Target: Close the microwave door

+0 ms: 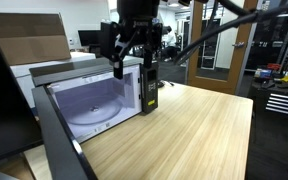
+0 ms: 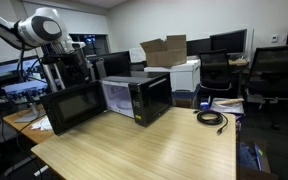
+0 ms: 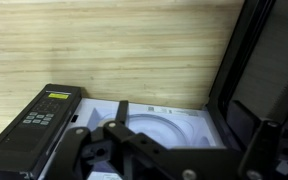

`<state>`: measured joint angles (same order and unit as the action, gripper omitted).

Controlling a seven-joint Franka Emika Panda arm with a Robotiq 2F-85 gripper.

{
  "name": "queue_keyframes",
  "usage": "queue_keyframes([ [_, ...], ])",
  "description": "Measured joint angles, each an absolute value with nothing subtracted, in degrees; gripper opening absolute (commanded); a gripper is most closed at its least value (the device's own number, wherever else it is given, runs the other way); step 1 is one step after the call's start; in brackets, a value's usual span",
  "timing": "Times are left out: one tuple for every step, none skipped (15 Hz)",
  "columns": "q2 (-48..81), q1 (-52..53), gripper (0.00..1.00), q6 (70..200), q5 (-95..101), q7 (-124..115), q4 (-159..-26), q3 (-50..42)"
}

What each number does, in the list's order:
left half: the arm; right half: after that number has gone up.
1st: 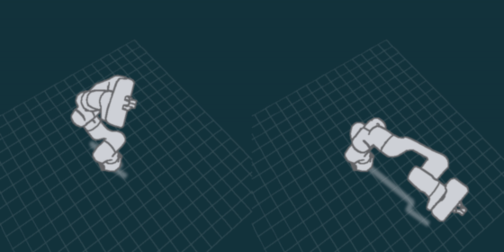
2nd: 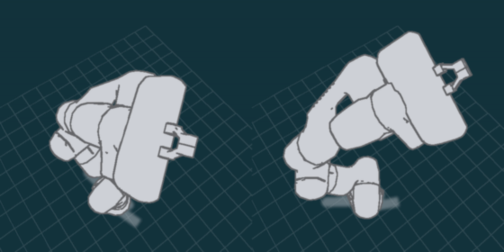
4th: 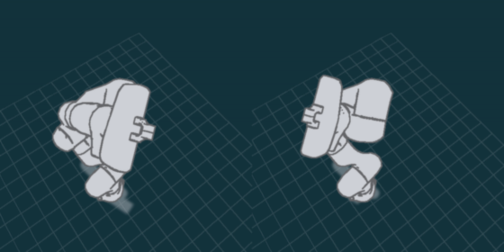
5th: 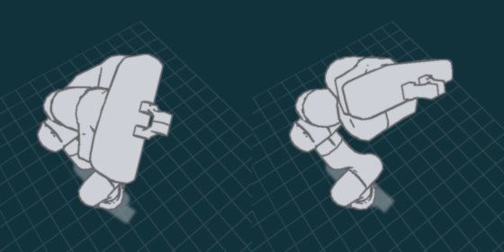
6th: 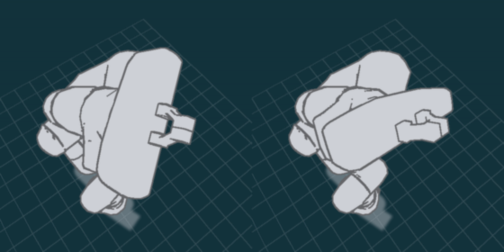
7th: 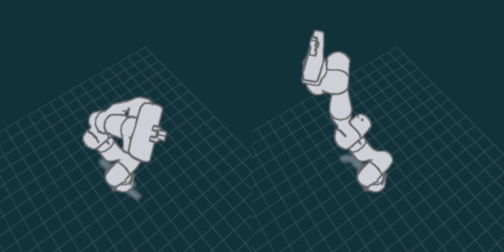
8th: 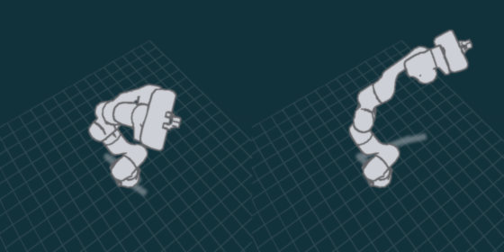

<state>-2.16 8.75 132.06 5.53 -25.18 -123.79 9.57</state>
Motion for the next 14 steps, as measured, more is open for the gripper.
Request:
queue_keyframes([
  [-1.9, 9.3, 1.0, 132.2, 5.3, -25.2, -123.8, 10.0],
  [-1.6, 10.0, 1.0, 132.3, 4.8, -25.2, -123.8, 10.6],
  [-1.4, 10.7, 1.0, 132.4, 4.1, -25.1, -123.7, 11.2],
  [-1.1, 11.7, 1.0, 132.5, 3.1, -24.9, -123.5, 12.0],
  [-0.8, 12.4, 1.0, 132.5, 2.3, -24.7, -123.0, 12.6],
  [-0.4, 13.2, 1.0, 132.5, 1.5, -24.3, -122.3, 13.2],
  [-0.1, 13.8, 1.0, 132.5, 0.7, -23.9, -121.5, 13.6],
  [0.7, 14.7, 1.0, 132.6, -0.9, -22.6, -119.4, 14.4],
  [1.3, 15.1, 1.0, 132.6, -1.4, -22.2, -118.2, 14.6],
  [1.7, 15.3, 1.0, 132.9, -2.0, -21.5, -117.6, 14.7],
  [2.4, 15.5, 1.0, 133.4, -3.0, -20.2, -116.7, 15.1],
  [3.2, 15.9, 1.0, 134.1, -4.1, -18.9, -115.9, 15.5],
  [4.1, 16.3, 1.0, 135.0, -5.1, -17.6, -115.1, 16.0],
  [5.2, 16.9, 1.0, 135.7, -6.0, -16.1, -114.3, 16.5],
])
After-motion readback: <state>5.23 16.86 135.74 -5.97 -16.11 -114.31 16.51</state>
